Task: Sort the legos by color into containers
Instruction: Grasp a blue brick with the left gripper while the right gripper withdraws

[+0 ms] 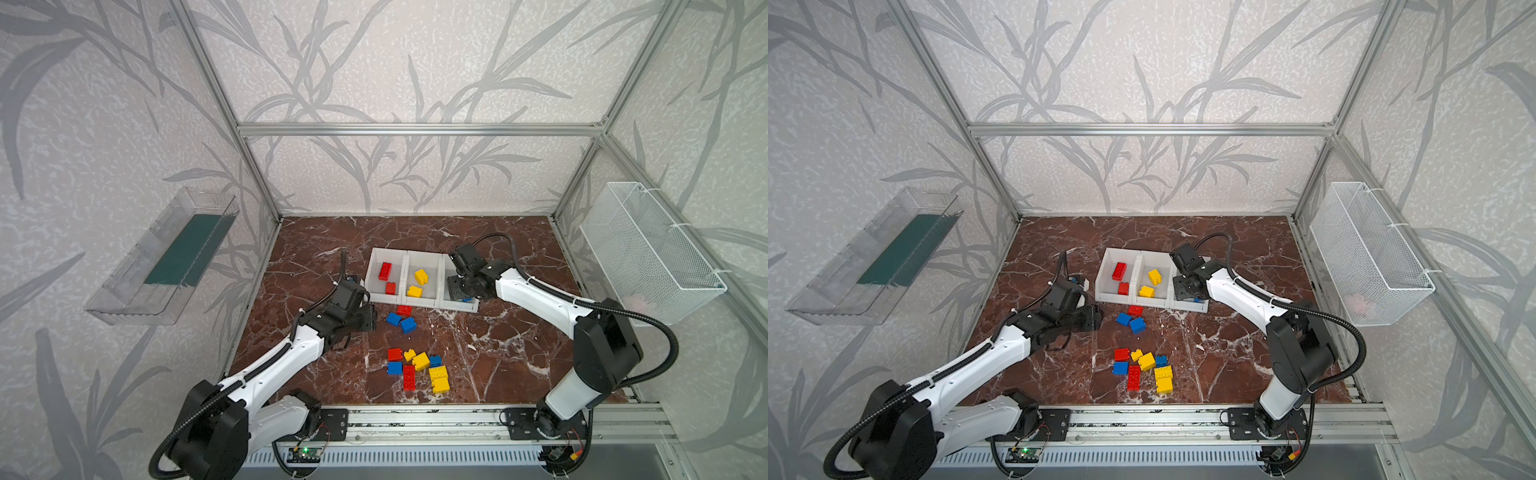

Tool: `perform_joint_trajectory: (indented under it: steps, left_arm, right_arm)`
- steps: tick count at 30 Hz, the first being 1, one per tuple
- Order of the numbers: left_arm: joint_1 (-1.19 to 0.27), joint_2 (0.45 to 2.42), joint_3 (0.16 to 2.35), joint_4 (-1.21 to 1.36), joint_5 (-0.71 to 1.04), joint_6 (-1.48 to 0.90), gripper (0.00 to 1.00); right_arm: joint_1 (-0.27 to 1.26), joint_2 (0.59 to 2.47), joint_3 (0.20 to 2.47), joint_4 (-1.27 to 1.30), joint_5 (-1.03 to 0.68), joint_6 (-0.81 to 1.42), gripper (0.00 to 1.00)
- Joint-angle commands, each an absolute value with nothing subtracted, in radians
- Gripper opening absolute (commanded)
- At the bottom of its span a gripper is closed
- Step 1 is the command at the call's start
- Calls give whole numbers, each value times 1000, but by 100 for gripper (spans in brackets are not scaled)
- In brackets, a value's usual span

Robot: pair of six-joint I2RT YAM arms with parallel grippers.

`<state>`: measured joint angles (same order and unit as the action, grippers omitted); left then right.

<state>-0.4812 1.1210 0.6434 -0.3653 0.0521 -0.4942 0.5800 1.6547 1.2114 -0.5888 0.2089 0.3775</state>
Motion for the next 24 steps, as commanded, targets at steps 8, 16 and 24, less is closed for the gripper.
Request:
perform_joint_trajectory:
  steps: [8, 16, 24]
  left_arm:
    - [-490, 1117, 637, -333, 88, -486, 62]
    - [-556, 1209, 697, -310, 101, -428, 64]
    - [-656, 1410, 832, -328, 138, -310, 65]
  right_arm:
    - [574, 1532, 1136, -583, 158, 440, 71]
    - [579, 1352, 983, -581, 124, 504, 71]
    - [582, 1183, 845, -595, 117, 571, 72]
